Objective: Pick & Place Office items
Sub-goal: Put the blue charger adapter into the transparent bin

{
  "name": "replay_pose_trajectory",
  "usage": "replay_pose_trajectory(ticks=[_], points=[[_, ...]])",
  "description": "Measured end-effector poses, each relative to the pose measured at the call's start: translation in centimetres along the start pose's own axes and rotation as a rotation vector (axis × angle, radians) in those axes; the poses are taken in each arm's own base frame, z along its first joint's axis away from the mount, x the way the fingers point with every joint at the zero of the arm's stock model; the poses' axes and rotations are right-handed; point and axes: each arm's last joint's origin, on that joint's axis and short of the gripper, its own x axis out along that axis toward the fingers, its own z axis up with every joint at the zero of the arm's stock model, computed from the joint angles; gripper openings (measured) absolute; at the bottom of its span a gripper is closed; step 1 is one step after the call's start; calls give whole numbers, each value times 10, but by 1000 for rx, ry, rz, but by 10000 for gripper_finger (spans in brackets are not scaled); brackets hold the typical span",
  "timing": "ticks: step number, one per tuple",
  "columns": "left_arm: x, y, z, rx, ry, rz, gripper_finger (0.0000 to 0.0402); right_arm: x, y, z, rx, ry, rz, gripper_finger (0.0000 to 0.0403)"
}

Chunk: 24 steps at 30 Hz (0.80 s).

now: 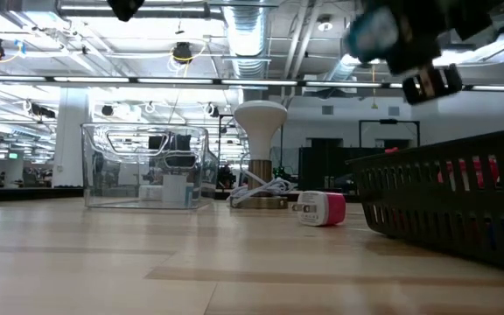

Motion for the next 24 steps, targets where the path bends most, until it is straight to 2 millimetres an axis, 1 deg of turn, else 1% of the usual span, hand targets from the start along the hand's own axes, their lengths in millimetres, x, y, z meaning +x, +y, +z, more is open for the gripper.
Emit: replay_pose_trajectory(ticks=[2,5,8,11,13,15,20,24], points=[[12,-4,-3,33,27,-47,269,2,8,-2,-43,89,92,133],[32,-6,-4,47,18,-83,269,8,21,-1,-110,183,262,133],[52,-8,-5,77,-15,-109,272,18,28,4,-124,220,396,133],[67,-9,-3,88,-71,-125,276,32,29,10,-117,241,458,133],[72,-10,-2,89,-100,-134,279,45,30,15,-118,270,461,133],[77,-11,0,90,-132,-160,282,59,35,19,-136,293,487,133],[85,-17,-2,90,-115,-208,282,88,60,32,-200,327,654,133],[85,-25,4,100,-134,-241,282,110,75,40,-231,393,682,133]])
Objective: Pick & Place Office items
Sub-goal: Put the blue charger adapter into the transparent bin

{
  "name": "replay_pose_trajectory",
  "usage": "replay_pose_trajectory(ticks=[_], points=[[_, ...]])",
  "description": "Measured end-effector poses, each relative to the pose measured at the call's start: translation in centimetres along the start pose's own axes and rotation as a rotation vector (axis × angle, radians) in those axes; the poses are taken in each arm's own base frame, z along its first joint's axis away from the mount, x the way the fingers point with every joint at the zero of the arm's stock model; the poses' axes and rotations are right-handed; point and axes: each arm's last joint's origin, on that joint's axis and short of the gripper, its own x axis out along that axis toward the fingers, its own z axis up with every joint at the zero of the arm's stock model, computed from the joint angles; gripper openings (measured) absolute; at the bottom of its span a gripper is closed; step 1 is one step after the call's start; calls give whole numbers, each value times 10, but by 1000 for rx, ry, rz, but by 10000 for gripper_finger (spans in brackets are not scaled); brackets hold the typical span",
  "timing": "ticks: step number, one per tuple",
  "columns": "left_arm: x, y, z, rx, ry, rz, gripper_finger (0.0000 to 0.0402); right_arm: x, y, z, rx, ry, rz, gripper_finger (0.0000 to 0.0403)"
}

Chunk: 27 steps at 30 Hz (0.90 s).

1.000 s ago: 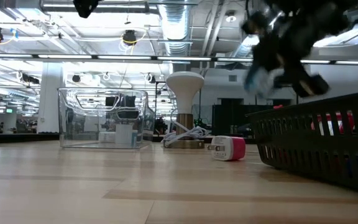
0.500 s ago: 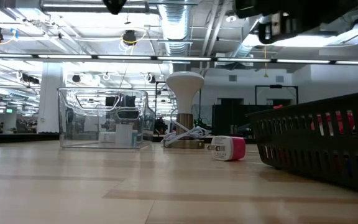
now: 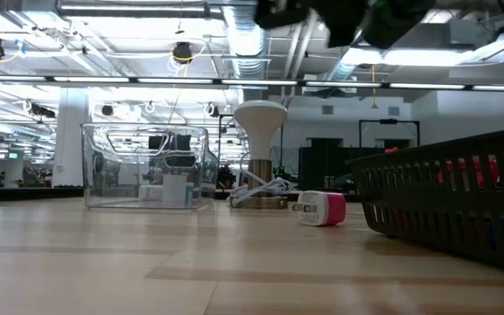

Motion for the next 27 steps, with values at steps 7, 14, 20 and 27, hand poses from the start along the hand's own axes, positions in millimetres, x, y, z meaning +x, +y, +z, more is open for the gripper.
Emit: replay_pose_trajectory(ticks=[7,14,20,27], points=[[1,-14,6,-6,-1,-74,282,23,1,18,-13,108,37,133],[1,-29,1,-5,46,-114,282,24,8,26,-27,102,52,133],[1,-30,1,1,32,-82,282,23,9,27,-24,91,53,133],[1,-29,1,2,32,-78,282,23,9,28,-23,65,51,133]])
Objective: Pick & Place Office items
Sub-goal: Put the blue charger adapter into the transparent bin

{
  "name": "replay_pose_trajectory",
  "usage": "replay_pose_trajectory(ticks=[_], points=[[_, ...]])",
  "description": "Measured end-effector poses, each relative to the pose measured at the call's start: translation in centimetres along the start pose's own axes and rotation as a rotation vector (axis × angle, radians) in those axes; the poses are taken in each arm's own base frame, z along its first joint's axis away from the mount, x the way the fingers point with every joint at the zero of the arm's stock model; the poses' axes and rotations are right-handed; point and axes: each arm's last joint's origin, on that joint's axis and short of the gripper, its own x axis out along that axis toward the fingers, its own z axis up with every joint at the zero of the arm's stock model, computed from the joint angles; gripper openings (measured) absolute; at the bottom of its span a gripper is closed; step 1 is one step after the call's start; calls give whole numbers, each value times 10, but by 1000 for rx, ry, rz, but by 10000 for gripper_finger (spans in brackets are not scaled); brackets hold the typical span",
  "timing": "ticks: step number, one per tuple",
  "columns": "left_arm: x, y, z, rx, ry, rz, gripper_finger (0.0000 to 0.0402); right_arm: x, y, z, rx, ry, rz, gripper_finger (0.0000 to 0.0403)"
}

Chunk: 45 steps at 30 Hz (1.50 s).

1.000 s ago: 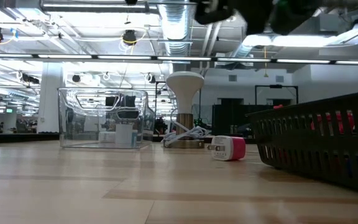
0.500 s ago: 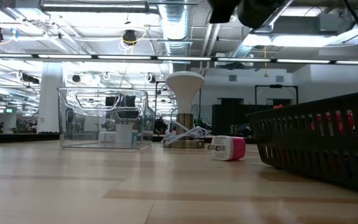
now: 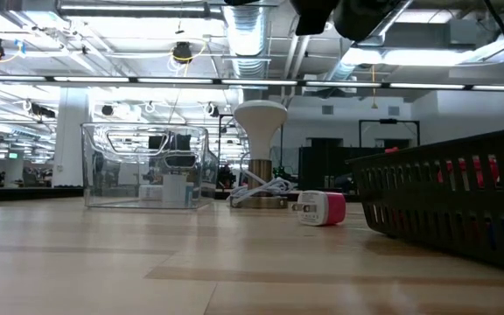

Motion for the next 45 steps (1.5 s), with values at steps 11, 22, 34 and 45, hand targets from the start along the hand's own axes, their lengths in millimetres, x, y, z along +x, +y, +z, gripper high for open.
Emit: replay_pose_trajectory(ticks=[11,22,34,45], points=[[0,0,1,3,-9,0,282,-6,-4,6,1,-45,-31,133],[0,1,1,2,-10,3,282,-6,7,19,-48,-60,-35,133],[3,6,2,3,-35,6,217,-9,7,23,-60,-69,-53,133],[3,4,1,29,-16,-7,152,-9,7,23,-69,-78,-45,133]])
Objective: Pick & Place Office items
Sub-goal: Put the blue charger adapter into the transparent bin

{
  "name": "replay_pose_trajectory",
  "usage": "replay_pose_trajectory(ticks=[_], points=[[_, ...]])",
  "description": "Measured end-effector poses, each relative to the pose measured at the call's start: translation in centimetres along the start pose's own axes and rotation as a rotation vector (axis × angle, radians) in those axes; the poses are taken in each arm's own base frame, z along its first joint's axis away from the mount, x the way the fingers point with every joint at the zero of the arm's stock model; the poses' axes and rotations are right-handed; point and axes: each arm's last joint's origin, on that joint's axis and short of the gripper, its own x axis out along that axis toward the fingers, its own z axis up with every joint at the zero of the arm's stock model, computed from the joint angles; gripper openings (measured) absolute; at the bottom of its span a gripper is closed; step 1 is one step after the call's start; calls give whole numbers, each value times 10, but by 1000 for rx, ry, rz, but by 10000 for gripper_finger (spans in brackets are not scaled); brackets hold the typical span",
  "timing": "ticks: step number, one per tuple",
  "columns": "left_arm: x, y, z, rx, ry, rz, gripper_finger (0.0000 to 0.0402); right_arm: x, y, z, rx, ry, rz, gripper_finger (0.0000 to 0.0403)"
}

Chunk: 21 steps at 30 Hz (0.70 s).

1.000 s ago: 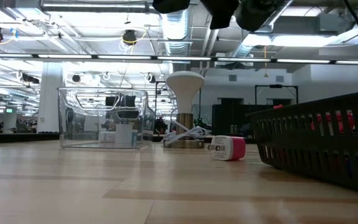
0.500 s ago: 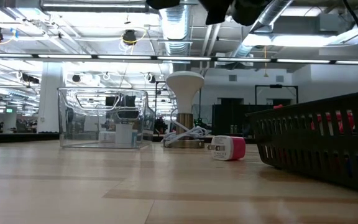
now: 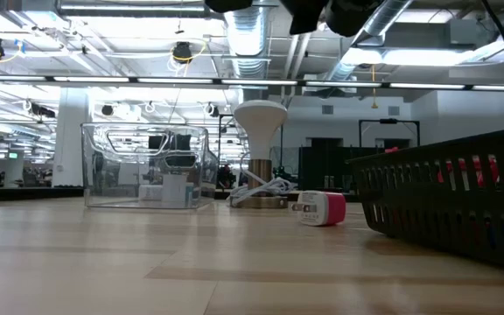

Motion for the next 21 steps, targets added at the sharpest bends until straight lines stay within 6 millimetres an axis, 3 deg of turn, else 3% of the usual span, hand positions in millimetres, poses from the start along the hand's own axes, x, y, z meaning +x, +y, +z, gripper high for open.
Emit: replay_pose_trajectory(ticks=[7,15,21], points=[[-3,-4,1,-7,11,-33,152,8,2,-6,-16,-41,24,137],[-19,-8,2,-21,82,-42,147,13,2,-12,-25,-36,22,294],[-41,-8,4,-24,140,37,144,12,2,-10,-15,-34,23,340]])
